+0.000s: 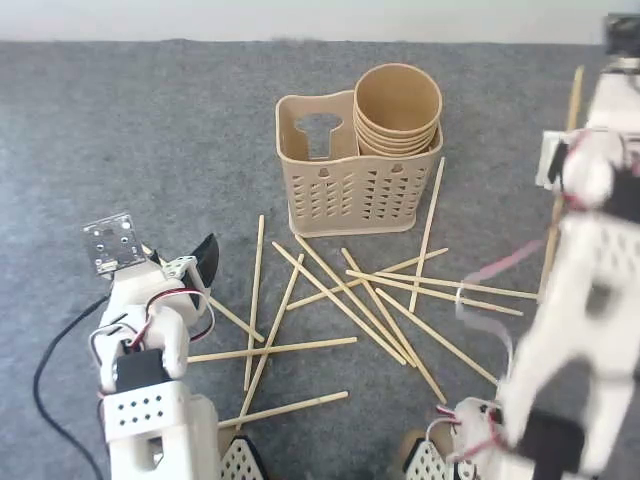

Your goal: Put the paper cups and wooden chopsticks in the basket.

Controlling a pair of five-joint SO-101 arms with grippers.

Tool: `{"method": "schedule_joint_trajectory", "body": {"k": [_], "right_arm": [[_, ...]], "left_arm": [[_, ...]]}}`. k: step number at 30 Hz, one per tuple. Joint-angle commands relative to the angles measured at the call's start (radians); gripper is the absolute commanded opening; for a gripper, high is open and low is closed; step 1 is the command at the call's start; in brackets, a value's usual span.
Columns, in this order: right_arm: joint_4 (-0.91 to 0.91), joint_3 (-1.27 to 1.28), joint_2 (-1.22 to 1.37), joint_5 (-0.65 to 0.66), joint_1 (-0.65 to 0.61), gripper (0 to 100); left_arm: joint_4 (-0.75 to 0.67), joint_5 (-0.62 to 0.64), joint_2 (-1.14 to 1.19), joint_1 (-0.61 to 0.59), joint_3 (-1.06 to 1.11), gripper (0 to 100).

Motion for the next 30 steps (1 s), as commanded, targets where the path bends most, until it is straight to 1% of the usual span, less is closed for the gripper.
{"method": "schedule_joint_trajectory", "body": {"k": [1,4,9,13,16,22,30], "right_arm": [[-0.019,-0.048,-0.274,-0.029,-0.076,0.8],[-0.065,-0.048,-0.338,-0.032,-0.151,0.8],[-0.173,-0.049,-0.352,-0.038,-0.266,0.8],[-0.321,-0.049,-0.351,-0.118,-0.335,0.9],[-0.441,-0.048,-0.343,-0.133,-0.401,0.9],[-0.602,-0.048,-0.231,-0.13,-0.553,0.9],[-0.788,-0.049,-0.062,-0.129,-0.682,0.9]], "left_arm": [[-0.025,-0.012,-0.018,0.0,-0.005,30],[-0.025,-0.012,-0.018,-0.002,-0.005,30],[-0.023,-0.012,-0.018,-0.005,-0.005,30],[-0.023,-0.012,-0.018,-0.005,-0.005,30],[-0.023,-0.012,-0.018,-0.005,-0.005,30],[-0.023,-0.012,-0.018,-0.005,-0.005,30],[-0.023,-0.012,-0.018,-0.005,-0.005,30]]}}
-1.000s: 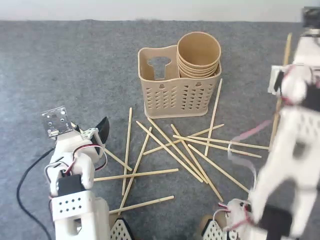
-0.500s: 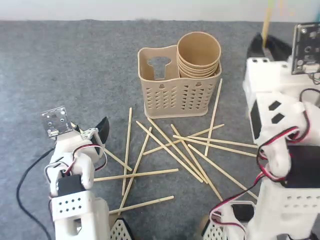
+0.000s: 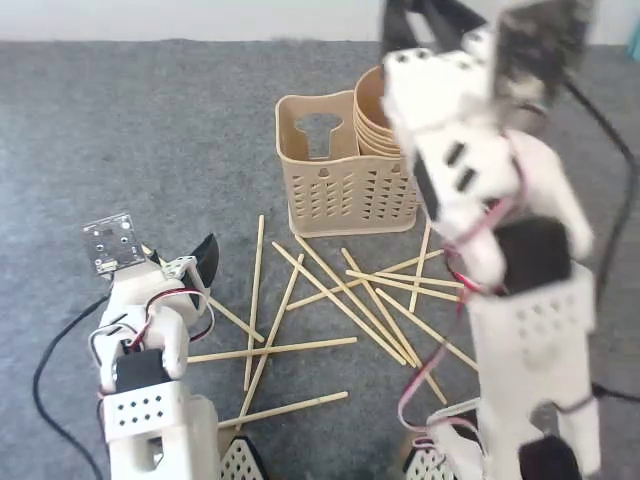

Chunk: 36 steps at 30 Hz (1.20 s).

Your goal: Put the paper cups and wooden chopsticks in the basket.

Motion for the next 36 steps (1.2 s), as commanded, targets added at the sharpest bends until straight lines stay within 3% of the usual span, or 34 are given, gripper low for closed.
{"method": "schedule_joint_trajectory", "body": {"k": [1,17,23,29,36], "right_arm": [[-0.131,-0.049,0.079,-0.008,-0.067,0.8],[-0.228,-0.048,0.266,-0.018,-0.068,0.8],[-0.275,-0.048,0.34,-0.144,-0.062,0.8],[-0.266,-0.048,0.384,-0.147,-0.061,1.3],[-0.265,0.028,0.352,-0.144,-0.031,15.2]], "left_arm": [[-0.023,-0.011,-0.018,-0.005,-0.005,30],[-0.026,-0.011,-0.018,-0.003,-0.005,30],[-0.026,-0.011,-0.018,-0.003,-0.005,30],[-0.026,-0.011,-0.021,-0.005,-0.004,30],[-0.026,-0.006,-0.021,-0.005,-0.004,30]]}}
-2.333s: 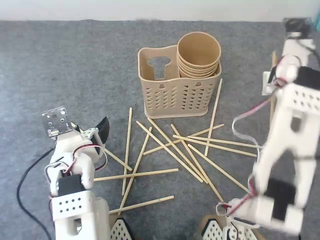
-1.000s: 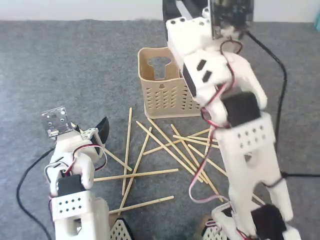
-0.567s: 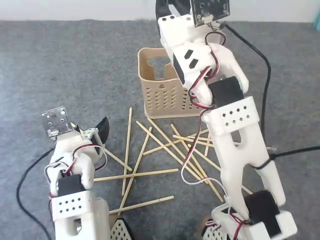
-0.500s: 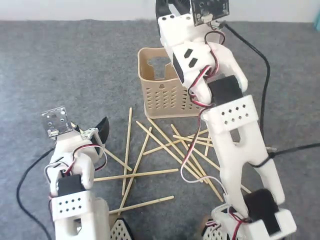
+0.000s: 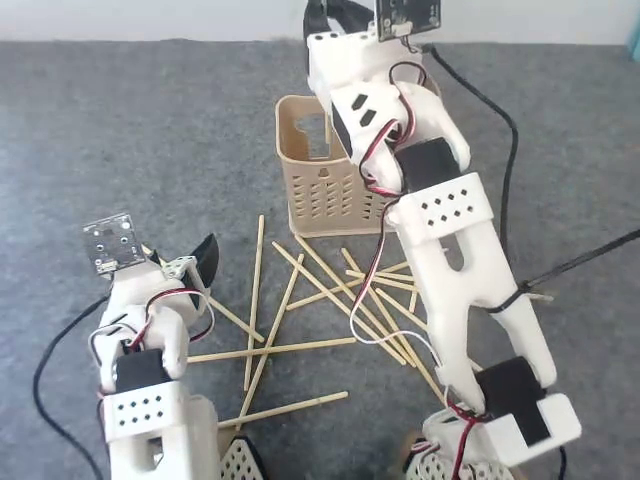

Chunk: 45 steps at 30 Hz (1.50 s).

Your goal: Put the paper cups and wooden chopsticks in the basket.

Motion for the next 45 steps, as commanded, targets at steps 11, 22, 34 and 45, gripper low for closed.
{"method": "schedule_joint_trajectory", "body": {"k": [11,22,34,45], "right_arm": [[0.226,0.112,-0.326,-0.015,0.028,9.1],[0.693,0.112,-0.475,-0.015,0.03,9.1],[0.843,0.106,-0.437,-0.098,-0.008,9.1],[1.244,0.138,-0.487,-0.114,0.512,9.1]], "left_arm": [[0.054,0.025,-0.015,-0.075,-0.047,30],[0.091,0.058,0.278,-0.152,-0.189,30],[0.178,0.06,1.125,-0.219,-0.76,30],[0.319,-0.087,1.35,0.02,-1.135,30]]}}
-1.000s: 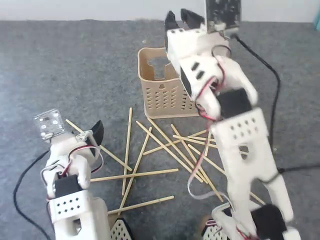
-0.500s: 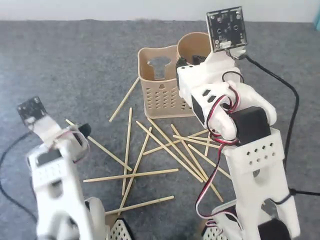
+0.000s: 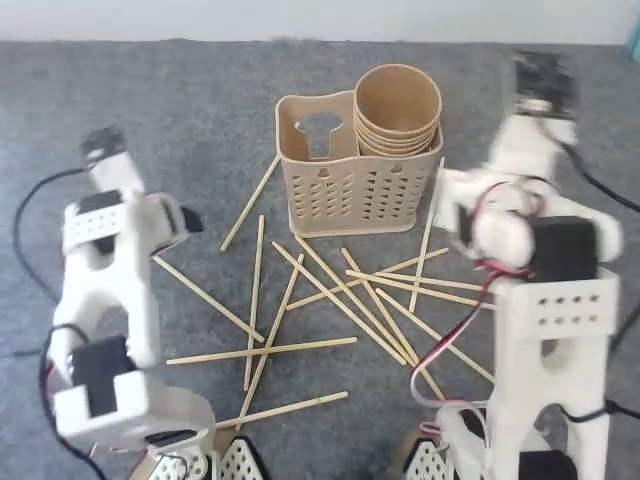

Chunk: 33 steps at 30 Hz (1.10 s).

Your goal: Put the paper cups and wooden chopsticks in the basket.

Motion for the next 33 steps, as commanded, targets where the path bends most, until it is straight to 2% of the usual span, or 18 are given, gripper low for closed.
{"method": "schedule_joint_trajectory", "body": {"k": [1,4,7,13,21,26,29,31,33], "right_arm": [[0.099,0.037,-0.024,0.009,0.266,9.1],[0.064,0.146,-0.012,0.112,0.421,9.0],[-0.054,0.308,-0.019,0.172,0.544,9.0],[-0.297,0.575,-0.019,0.244,0.684,8.9],[-0.397,0.738,-0.019,0.253,0.707,8.9],[-0.407,0.756,-0.019,0.253,0.707,8.9],[-0.401,0.761,-0.019,0.253,0.708,8.9],[-0.401,0.767,-0.019,0.253,0.711,8.9],[-0.4,0.77,-0.019,0.253,0.711,8.9]], "left_arm": [[0.012,-0.043,0.032,0.092,-0.143,30],[0.015,-0.064,0.109,0.152,-0.243,30],[0.049,-0.104,0.213,0.199,-0.369,30],[0.103,-0.264,0.427,0.255,-0.633,30],[0.215,-0.387,0.723,0.27,-0.958,21],[0.302,-0.393,0.839,0.292,-1.148,21],[0.342,-0.437,0.895,0.311,-1.208,21],[0.394,-0.477,0.916,0.321,-1.253,17],[0.436,-0.514,0.937,0.334,-1.291,9]]}}
